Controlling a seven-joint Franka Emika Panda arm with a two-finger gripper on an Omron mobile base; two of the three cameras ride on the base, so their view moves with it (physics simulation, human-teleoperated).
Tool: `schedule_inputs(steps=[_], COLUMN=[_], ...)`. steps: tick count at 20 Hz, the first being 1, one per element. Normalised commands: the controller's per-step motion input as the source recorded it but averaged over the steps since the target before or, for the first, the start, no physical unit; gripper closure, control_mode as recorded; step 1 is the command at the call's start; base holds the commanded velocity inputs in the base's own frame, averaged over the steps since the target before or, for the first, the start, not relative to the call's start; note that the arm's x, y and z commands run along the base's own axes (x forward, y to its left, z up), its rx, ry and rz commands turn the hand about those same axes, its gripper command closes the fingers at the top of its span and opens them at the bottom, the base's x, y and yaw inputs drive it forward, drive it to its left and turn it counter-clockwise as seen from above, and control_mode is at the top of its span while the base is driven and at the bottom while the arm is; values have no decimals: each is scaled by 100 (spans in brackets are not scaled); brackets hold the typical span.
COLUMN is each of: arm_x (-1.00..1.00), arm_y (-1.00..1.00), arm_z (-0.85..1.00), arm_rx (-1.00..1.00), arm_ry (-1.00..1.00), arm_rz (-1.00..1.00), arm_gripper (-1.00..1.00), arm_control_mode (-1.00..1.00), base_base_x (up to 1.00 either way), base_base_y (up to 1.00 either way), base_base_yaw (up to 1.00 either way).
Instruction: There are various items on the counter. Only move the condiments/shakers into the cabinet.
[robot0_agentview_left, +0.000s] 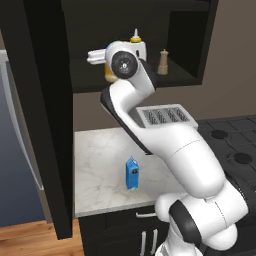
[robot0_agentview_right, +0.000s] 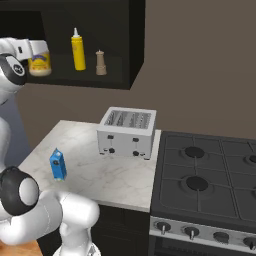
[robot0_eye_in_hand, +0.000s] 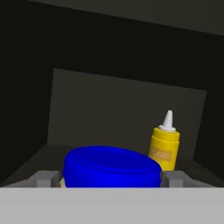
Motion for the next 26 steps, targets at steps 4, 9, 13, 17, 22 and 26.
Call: schedule_inputs(steps=[4, 9, 13, 17, 22, 26], arm_x=[22, 27, 35, 33, 29, 28], arm_y=[7, 1, 0, 0, 4, 7], arm_z=[-10, -1, 0, -3, -12, -10], arm_rx=[-2, 0, 0, 0, 0, 0], arm_ry=[0, 0, 0, 0, 0, 0], arm_rz=[0, 0, 0, 0, 0, 0], arm_gripper=[100, 100, 100, 100, 100, 100], arm_control_mode=[-100, -100, -100, -100, -100, -100], base_base_x=[0, 0, 0, 0, 0, 0], base_base_y=[0, 0, 0, 0, 0, 0], base_base_yaw=[0, 0, 0, 0, 0, 0])
